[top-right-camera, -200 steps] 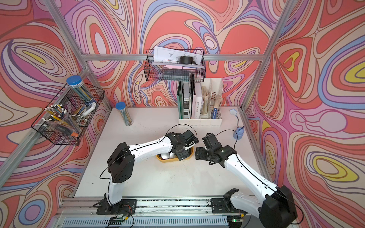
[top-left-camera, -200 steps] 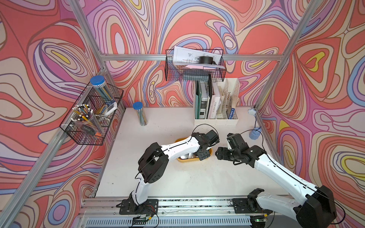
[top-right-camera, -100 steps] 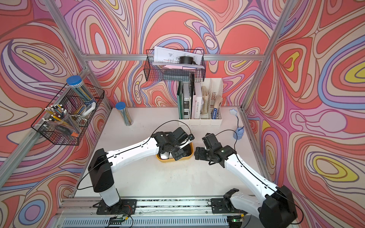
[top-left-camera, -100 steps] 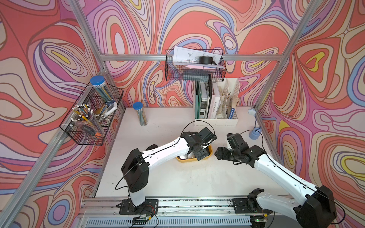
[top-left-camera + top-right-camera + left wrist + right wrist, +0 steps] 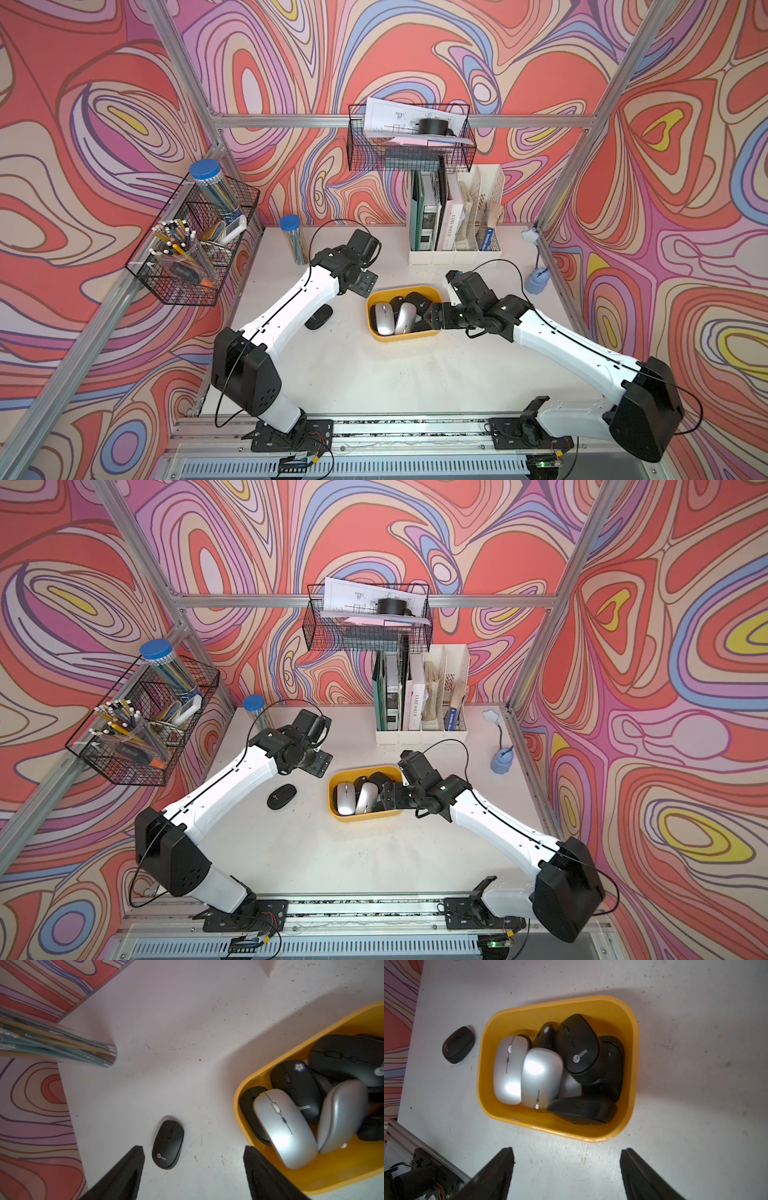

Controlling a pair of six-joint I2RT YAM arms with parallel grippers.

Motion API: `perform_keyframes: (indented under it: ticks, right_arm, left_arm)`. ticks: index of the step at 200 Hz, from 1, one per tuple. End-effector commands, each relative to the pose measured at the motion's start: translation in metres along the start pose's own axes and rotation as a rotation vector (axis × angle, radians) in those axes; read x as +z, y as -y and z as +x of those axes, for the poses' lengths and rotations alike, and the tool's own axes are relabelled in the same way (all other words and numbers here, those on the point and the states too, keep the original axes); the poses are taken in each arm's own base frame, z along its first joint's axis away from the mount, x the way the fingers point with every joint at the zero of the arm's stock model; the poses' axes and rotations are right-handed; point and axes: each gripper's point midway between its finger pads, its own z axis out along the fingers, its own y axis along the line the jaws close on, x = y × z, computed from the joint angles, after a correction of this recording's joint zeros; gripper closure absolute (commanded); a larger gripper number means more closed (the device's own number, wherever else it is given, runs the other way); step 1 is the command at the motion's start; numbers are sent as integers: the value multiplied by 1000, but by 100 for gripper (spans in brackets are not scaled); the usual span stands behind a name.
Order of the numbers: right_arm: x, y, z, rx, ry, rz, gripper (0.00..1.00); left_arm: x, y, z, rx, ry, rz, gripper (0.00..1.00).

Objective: Put the mouse in the storage box
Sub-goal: Pick up the mouse from the center of the board.

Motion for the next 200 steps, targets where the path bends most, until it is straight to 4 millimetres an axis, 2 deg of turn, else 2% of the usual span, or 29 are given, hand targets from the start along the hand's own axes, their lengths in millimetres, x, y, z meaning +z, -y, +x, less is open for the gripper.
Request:
perform_keyframes:
  ticks: [1,35,64,85,118,144,162,180,200]
  right_arm:
    - [3,-22,-25,-11,68,-41,17]
    - [11,-38,-29,-42,57,-72,17]
    - [15,-46,-29,-74,46,-75,16]
    - [23,-56,-23,-106,16,-86,16]
    - [34,-82,-12,-185,4,-126,16]
    - [48,-116,-15,-174,15,-271,16]
    - [55,-135,-19,-204,27,-299,16]
    - [61,-142,-18,-238,12,-285,16]
    - [62,-139,-17,-245,9,-263,16]
  left_arm:
    - [14,-11,41,37,-209,-32,14]
    - [46,-25,75,-67,-395,73,15]
    - [61,-50,92,-92,-487,35,12]
    - [68,-56,101,-90,-541,6,9]
    - [83,-46,120,-70,-589,59,8]
    - [95,-48,133,-120,-626,97,9]
    - [101,-50,135,-162,-616,119,9]
    - [106,-52,139,-177,-626,131,9]
    - [113,-50,142,-184,-643,163,8]
